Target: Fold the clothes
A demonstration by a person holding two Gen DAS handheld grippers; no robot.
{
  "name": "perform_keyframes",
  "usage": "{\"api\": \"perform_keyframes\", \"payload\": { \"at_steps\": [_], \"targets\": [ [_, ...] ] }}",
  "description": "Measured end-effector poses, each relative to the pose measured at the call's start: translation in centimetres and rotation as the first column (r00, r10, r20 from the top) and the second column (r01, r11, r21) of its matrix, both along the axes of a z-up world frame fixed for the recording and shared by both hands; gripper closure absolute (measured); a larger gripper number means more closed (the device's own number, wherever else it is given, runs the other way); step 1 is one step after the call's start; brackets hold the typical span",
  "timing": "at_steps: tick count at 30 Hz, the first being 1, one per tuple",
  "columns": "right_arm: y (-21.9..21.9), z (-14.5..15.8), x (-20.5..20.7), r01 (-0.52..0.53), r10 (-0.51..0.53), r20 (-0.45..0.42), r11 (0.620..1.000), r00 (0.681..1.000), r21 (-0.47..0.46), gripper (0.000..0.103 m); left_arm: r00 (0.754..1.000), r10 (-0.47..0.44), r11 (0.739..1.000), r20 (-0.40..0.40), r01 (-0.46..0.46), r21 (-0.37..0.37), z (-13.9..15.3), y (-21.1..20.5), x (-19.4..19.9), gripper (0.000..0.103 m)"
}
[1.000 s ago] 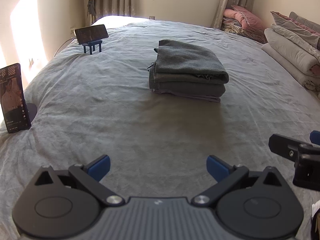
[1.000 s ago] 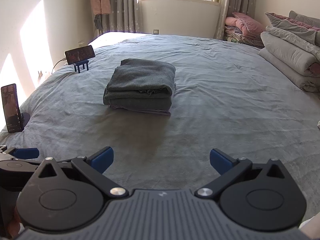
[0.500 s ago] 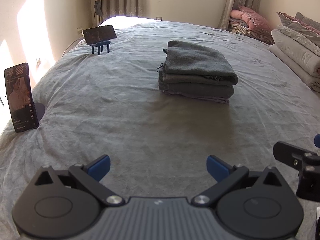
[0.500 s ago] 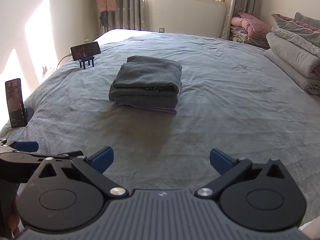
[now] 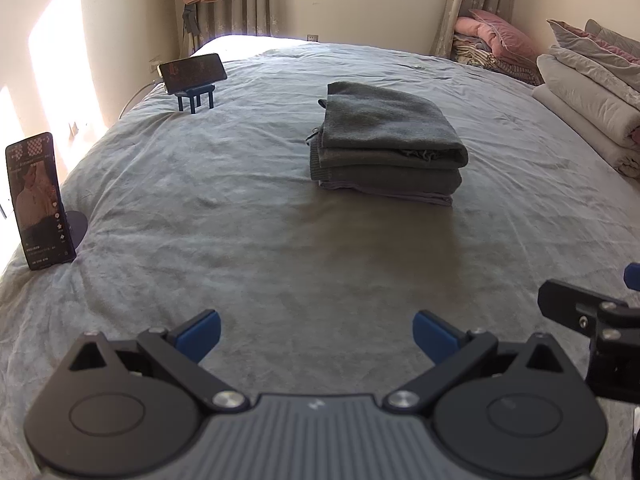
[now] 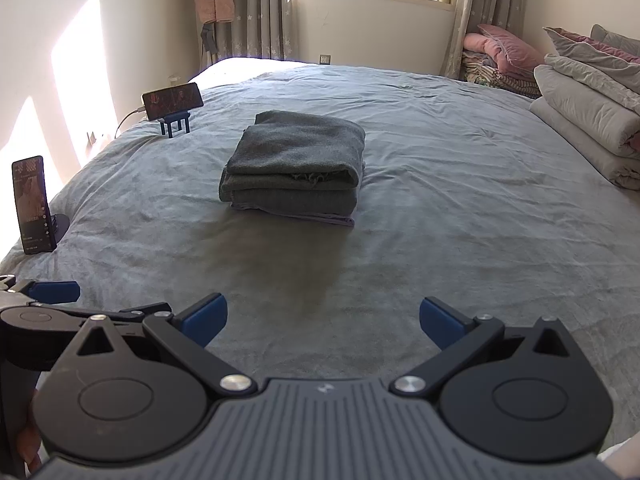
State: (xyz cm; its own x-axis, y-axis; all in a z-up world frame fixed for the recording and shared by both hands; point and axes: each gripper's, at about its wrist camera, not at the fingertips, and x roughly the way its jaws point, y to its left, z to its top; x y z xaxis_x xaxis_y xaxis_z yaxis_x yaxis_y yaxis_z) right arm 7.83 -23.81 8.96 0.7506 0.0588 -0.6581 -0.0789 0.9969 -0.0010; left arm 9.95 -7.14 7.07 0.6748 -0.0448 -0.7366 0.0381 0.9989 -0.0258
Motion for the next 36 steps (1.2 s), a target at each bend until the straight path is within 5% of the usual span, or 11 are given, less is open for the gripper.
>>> {"api": "perform_keyframes", "payload": {
  "at_steps": [18, 36],
  "targets": [
    [0.5, 0.0, -0.7, -0.003, 0.002, -0.017, 1.0, 1.0, -0.031, 0.0, 1.0, -0.024, 0.998, -0.003, 0.024, 0.057, 0.3, -0.6, -0.8, 0.001],
    [1.4, 1.0, -7.8, 0.072, -0.069, 0.064, 0.996, 0.996, -0.044, 0.0, 0.999, -0.025, 0.999, 0.034, 0.024, 0.041, 1.3, 0.7, -7.5, 0.001]
  ]
}}
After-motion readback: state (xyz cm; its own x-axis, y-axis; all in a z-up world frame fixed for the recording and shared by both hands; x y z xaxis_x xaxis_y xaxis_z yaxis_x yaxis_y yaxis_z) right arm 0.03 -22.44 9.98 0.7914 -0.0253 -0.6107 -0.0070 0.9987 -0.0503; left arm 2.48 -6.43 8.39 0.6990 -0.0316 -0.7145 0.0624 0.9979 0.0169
